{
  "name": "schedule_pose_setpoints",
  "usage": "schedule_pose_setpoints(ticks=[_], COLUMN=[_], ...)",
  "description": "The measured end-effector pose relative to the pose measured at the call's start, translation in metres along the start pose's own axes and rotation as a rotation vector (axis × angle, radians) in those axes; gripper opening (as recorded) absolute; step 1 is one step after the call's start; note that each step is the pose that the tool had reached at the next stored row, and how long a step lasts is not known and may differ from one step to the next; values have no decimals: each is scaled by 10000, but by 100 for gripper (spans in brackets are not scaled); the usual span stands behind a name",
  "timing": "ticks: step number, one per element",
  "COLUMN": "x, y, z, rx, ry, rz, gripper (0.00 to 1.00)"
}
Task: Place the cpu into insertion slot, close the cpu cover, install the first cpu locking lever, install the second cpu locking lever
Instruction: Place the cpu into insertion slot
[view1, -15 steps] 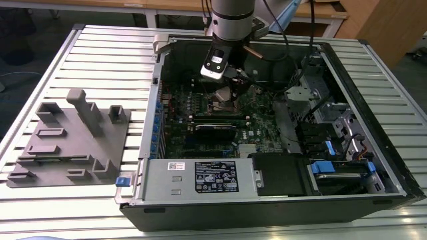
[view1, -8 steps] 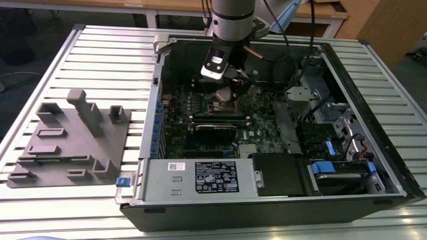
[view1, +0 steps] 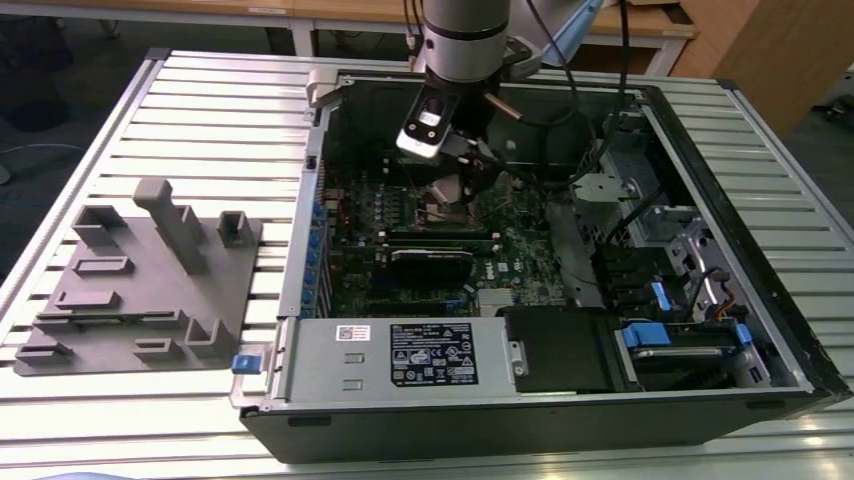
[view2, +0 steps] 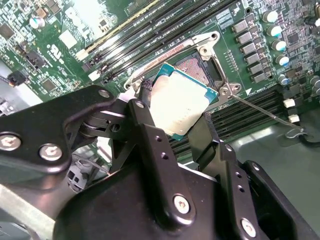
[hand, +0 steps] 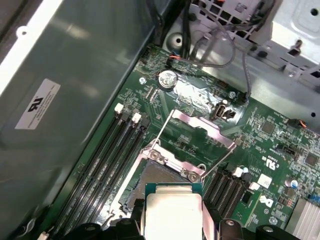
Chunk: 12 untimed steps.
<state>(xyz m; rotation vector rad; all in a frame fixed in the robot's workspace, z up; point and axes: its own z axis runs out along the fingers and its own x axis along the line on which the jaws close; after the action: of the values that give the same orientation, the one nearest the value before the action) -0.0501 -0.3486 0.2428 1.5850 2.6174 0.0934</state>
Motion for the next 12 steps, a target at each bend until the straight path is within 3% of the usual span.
schedule_pose_setpoints(ticks=[5, 12], x=[0, 0], y=[-1, 0], z=[1, 2], rx=[14, 15], ry=[-34, -38], rz=[361, 400], gripper=[54, 54])
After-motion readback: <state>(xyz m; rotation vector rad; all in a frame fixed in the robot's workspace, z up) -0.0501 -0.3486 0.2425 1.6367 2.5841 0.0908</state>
